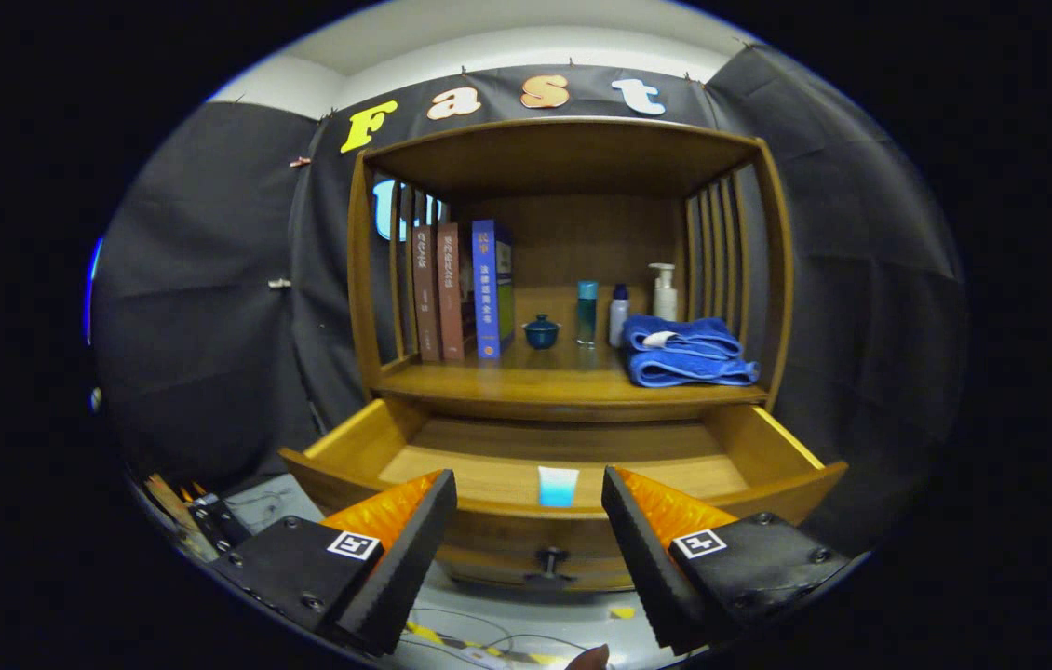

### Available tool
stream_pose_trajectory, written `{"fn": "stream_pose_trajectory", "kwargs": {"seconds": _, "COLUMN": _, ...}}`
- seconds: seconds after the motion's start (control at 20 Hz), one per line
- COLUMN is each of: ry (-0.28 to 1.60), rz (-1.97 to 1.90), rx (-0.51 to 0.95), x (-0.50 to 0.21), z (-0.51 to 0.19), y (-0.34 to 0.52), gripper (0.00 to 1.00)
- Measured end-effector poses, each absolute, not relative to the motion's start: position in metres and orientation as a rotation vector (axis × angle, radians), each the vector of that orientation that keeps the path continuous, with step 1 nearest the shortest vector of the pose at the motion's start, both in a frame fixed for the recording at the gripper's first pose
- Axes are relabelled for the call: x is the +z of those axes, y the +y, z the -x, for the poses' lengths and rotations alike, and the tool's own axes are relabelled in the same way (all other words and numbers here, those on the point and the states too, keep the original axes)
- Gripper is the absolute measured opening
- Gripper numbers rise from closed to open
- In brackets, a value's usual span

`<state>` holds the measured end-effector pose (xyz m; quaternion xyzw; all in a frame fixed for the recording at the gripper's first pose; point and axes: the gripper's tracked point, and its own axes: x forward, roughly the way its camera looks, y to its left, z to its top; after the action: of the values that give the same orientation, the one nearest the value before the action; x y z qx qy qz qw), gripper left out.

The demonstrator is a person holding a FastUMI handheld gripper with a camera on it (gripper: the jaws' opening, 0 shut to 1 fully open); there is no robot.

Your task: Pull open the drawer, take out the items inside it, and place them on the countertop above the cabinet.

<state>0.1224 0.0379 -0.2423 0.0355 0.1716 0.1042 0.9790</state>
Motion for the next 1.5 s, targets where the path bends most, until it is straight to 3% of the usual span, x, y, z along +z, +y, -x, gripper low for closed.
{"fn": "stream_pose_trajectory", "kwargs": {"seconds": 0.1, "ry": 0.449, "rz": -0.068, "rx": 0.16, "x": -0.238, "z": -0.148, "y": 0.028, "gripper": 0.98}}
{"fn": "stream_pose_trajectory", "kwargs": {"seconds": 0.3, "ry": 0.597, "rz": 0.061, "rx": 0.2, "x": -0.245, "z": -0.199, "y": 0.034, "gripper": 0.99}}
{"fn": "stream_pose_trajectory", "kwargs": {"seconds": 0.75, "ry": 1.179, "rz": 0.121, "rx": 0.182, "x": -0.365, "z": -0.205, "y": 0.029, "gripper": 0.97}}
{"fn": "stream_pose_trajectory", "kwargs": {"seconds": 1.15, "ry": 1.352, "rz": 0.104, "rx": 0.078, "x": -0.424, "z": -0.209, "y": 0.022, "gripper": 0.95}}
{"fn": "stream_pose_trajectory", "kwargs": {"seconds": 1.3, "ry": 1.4, "rz": 0.085, "rx": 0.041, "x": -0.442, "z": -0.208, "y": 0.017, "gripper": 0.82}}
{"fn": "stream_pose_trajectory", "kwargs": {"seconds": 1.5, "ry": 1.442, "rz": 0.048, "rx": 0.031, "x": -0.449, "z": -0.207, "y": 0.008, "gripper": 0.48}}
